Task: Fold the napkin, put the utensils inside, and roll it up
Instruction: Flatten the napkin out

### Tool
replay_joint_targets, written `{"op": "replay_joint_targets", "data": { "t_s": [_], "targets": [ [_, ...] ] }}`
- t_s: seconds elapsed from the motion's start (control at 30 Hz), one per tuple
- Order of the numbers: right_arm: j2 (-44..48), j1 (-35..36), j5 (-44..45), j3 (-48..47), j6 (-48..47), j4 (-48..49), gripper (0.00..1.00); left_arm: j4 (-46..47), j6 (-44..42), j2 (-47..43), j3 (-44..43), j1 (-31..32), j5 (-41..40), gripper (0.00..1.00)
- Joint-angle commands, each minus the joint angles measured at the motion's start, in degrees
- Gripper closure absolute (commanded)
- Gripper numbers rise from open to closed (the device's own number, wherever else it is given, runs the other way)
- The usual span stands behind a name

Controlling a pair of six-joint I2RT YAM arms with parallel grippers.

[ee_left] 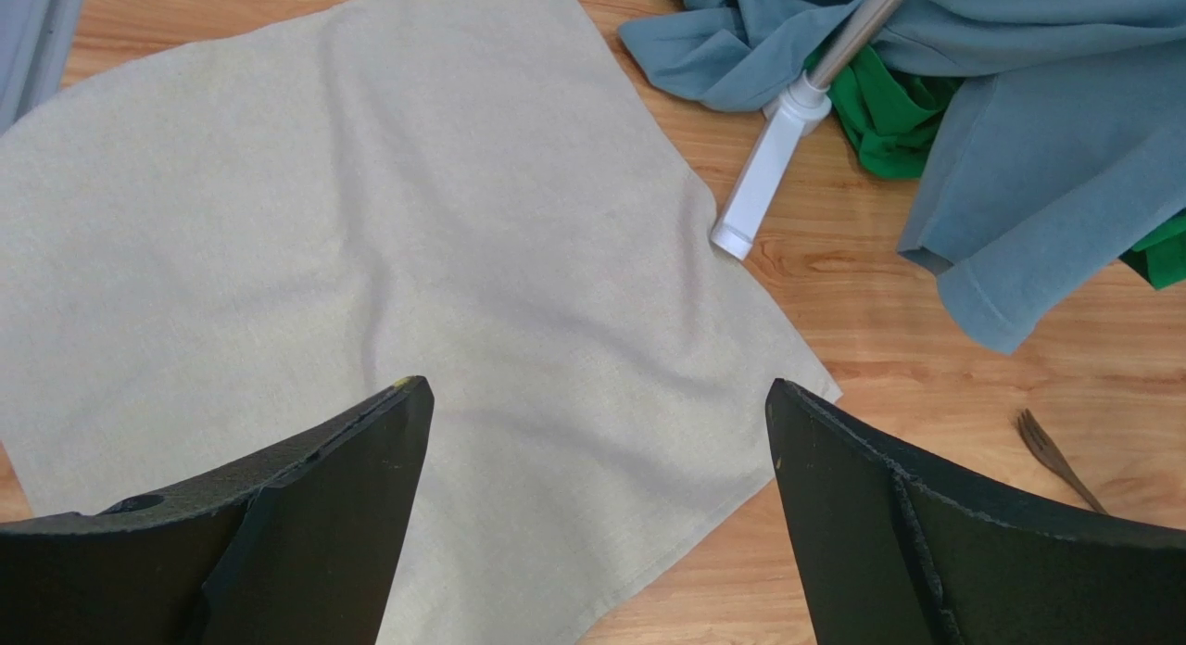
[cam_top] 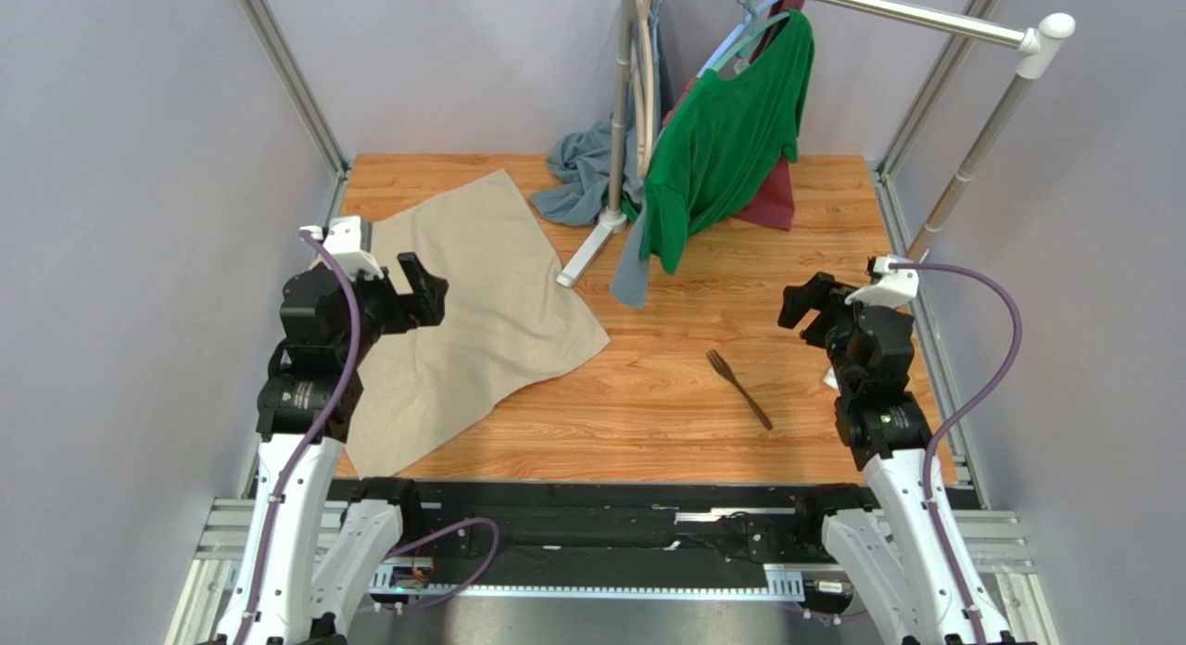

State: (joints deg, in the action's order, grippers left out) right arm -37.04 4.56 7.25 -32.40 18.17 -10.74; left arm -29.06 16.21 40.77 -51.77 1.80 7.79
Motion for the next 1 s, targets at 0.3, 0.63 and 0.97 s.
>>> {"op": "replay_joint_targets", "data": {
  "t_s": [0.3, 0.63, 0.97],
  "targets": [
    [-8.03, 22.22, -3.93, -3.28, -0.33, 6.25, 0.22, 6.37, 16.10, 1.76, 10.60, 0.31, -7.68, 0.02],
    [-31.41, 47.46, -5.22, -15.75, -2.09, 17.15, 0.22, 10.16, 27.56, 8.52, 19.51, 0.22, -22.38, 0.01],
    [-56.46, 52.83, -18.75, -33.59, -1.21, 18.83, 0.23, 18.25, 33.72, 14.60, 24.43, -9.10, -13.33, 0.01]
  ]
}}
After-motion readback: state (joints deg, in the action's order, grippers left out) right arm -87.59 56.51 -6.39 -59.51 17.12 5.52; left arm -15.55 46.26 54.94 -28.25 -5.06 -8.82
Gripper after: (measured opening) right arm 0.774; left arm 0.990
